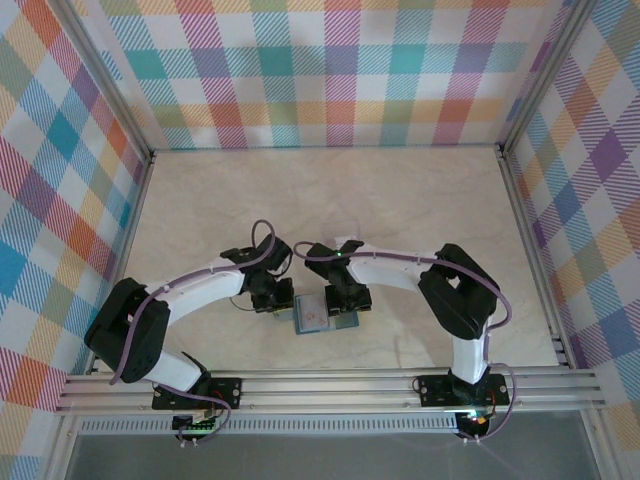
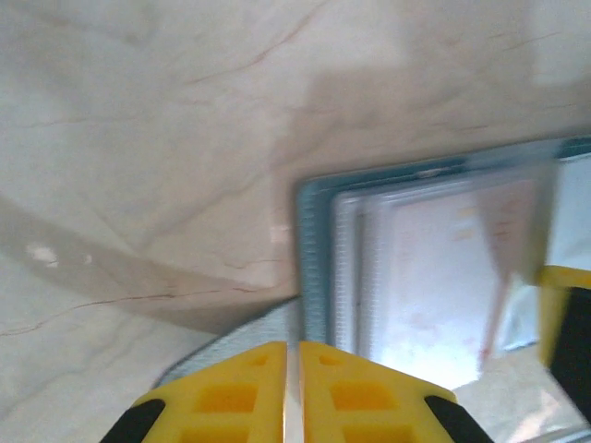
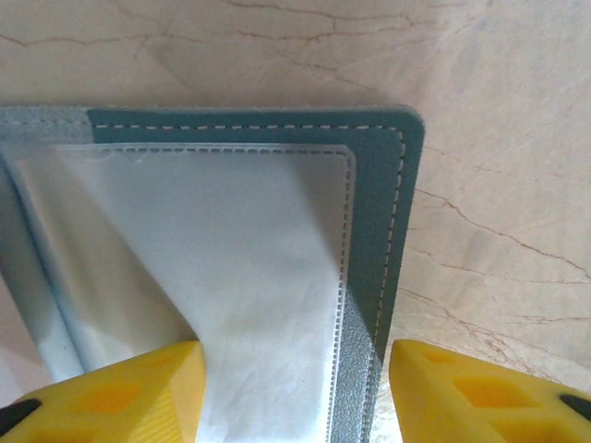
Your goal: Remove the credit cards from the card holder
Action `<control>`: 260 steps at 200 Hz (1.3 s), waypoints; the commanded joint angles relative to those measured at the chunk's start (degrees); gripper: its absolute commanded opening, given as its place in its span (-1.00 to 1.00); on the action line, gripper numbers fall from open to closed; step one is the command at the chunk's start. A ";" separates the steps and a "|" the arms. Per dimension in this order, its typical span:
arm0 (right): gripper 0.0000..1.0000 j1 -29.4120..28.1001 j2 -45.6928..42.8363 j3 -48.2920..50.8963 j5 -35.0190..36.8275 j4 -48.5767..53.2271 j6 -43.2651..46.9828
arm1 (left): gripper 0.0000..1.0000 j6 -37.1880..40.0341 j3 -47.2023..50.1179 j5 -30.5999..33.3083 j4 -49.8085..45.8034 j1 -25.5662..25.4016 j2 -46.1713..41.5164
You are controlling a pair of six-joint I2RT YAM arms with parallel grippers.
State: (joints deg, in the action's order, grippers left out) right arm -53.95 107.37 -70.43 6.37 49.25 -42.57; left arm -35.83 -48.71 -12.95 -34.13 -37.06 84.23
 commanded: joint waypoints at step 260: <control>-0.53 8.07 -8.90 14.62 -32.12 -33.67 -8.32 | -0.85 -7.95 1.30 -5.95 11.28 -5.35 5.71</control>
State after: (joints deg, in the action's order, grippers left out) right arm -46.63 96.16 -56.51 -21.43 20.18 -49.58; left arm -43.11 -48.82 -17.58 -24.21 -41.93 88.16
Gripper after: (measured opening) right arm 0.238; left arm 0.081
